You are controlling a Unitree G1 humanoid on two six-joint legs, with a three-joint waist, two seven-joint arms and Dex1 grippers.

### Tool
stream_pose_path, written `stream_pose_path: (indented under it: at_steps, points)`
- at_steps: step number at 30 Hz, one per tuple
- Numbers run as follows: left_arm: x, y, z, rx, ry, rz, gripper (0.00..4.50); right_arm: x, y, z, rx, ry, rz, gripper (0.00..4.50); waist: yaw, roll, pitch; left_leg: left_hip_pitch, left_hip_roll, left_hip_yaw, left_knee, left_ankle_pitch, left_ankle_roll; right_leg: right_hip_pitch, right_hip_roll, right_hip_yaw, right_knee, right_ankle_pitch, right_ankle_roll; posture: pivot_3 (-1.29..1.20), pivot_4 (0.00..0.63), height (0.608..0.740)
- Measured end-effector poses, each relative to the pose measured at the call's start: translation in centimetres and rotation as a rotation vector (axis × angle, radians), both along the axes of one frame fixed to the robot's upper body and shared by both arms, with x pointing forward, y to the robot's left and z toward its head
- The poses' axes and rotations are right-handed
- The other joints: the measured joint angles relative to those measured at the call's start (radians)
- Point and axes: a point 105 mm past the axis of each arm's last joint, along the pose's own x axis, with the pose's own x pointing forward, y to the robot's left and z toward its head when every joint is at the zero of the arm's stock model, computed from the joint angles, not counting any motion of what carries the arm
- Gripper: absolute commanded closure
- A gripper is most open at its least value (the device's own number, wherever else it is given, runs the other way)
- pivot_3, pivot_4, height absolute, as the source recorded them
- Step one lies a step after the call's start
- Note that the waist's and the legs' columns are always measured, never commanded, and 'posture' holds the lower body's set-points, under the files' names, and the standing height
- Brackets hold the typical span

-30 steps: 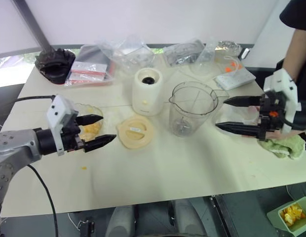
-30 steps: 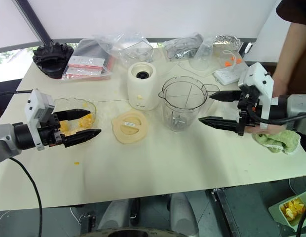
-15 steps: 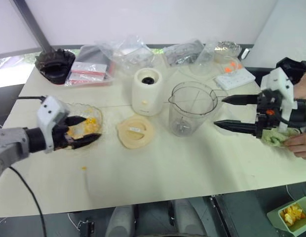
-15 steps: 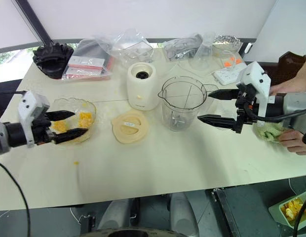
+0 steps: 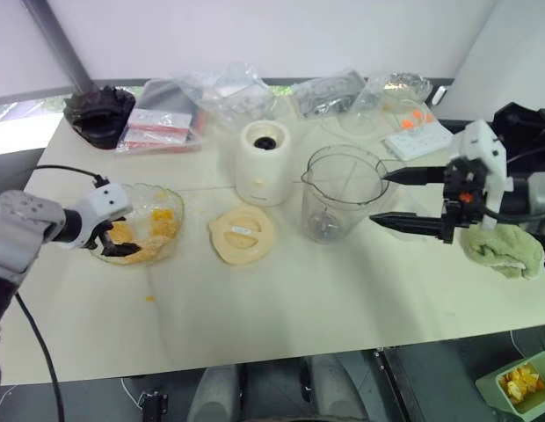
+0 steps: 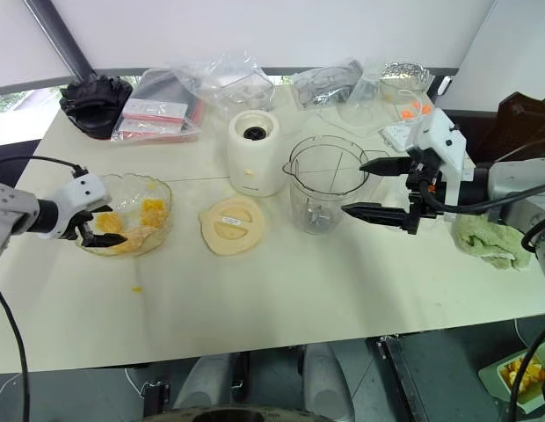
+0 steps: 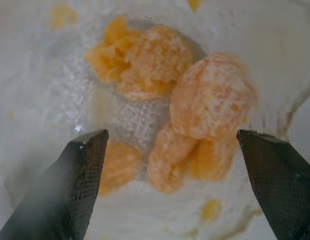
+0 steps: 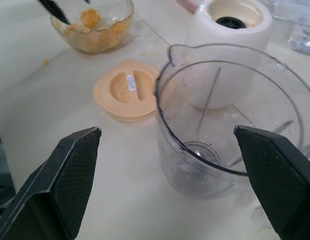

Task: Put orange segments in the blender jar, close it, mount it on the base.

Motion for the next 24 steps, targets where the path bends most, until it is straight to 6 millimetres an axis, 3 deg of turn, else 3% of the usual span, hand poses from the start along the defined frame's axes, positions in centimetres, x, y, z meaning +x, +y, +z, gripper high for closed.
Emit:
stream_pose_path:
  at_steps: [10,17,24]
  points:
    - [1.7,-0.6,-1.7,0.049,0.086,-0.126,0.22,-0.1,0.3,0.1,0.007,0.022,0.004,0.05,-0.001,0.0,0.0,-0.001,0.0,0.0,0.01,-0.001,0.003,0.0,0.0,0.0,0.01,-0.001,0.001,0.0,0.15,0.74]
    - [2.7,-3.1,-2.3,-0.013,0.131,-0.204,0.22,0.0,0.5,0.8,-0.003,-0.01,0.005,0.05,0.0,0.0,0.0,-0.001,0.0,-0.001,0.012,-0.001,0.003,0.0,-0.001,0.0,0.011,0.0,0.001,0.0,0.15,0.74]
    - [2.9,-2.7,-3.6,0.053,0.165,-0.201,0.22,0.3,0.4,0.7,-0.005,-0.021,-0.013,0.05,-0.002,0.0,0.0,-0.001,0.0,-0.001,0.012,-0.001,0.003,0.0,0.0,0.0,0.012,0.001,0.004,0.0,0.15,0.74]
